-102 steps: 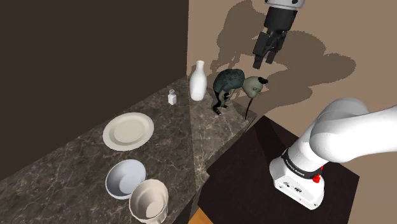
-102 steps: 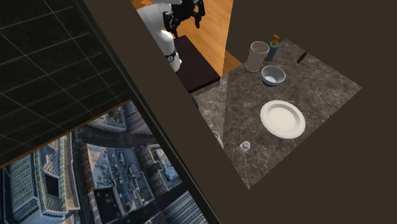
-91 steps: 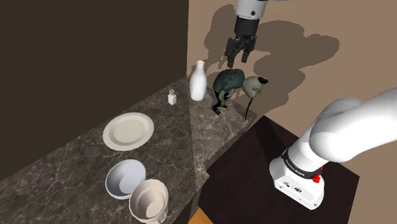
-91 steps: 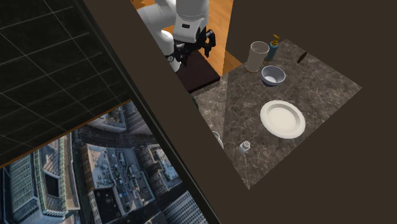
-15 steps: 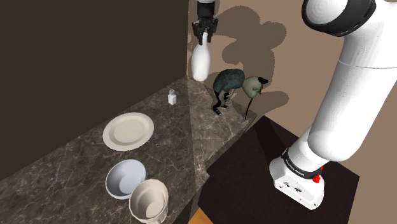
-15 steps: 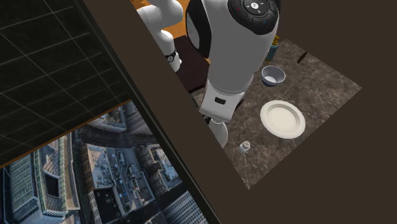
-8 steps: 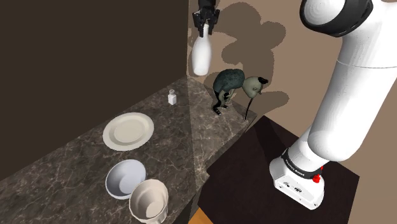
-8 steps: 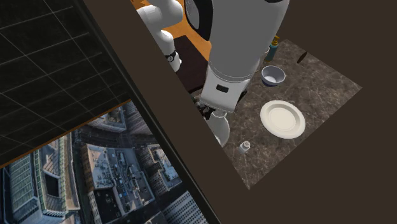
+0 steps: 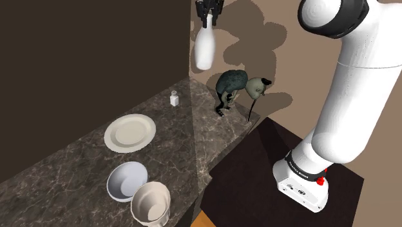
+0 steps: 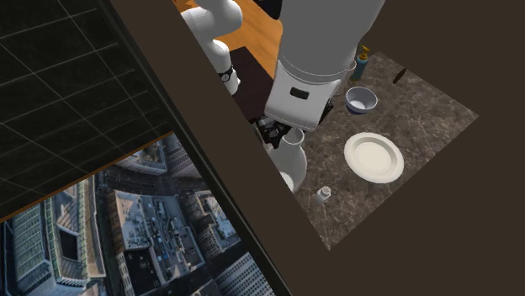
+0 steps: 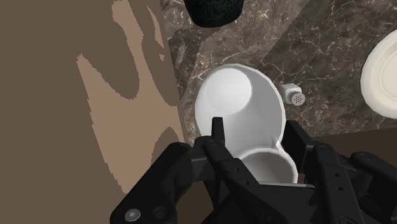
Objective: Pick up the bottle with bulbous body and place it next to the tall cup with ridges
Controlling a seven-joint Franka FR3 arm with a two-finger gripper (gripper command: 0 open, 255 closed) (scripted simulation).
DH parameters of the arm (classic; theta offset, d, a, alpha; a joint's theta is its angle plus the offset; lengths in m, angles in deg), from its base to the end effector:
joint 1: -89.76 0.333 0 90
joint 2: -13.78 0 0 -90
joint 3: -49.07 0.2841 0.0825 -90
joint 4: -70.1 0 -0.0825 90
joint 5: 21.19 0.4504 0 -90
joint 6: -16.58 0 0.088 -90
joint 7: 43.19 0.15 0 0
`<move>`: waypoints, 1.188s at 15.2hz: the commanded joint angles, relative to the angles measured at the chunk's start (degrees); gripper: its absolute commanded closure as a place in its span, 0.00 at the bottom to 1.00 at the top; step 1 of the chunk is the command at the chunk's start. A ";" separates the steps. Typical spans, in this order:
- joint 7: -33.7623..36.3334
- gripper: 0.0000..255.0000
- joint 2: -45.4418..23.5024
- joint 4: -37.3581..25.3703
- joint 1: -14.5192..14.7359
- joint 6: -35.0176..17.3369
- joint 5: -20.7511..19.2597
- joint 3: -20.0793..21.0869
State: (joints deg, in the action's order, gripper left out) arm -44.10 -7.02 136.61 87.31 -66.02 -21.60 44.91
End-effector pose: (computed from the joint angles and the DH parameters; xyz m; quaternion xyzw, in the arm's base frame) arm 0.6954 -0.0736 0.5167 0.9979 -0.0482 -0.0416 0.0138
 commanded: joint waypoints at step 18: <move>16.05 1.00 26.83 28.59 9.31 -1.48 0.18 6.96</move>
State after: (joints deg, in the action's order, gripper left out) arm -29.39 18.78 164.19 96.01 -67.52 -21.62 51.19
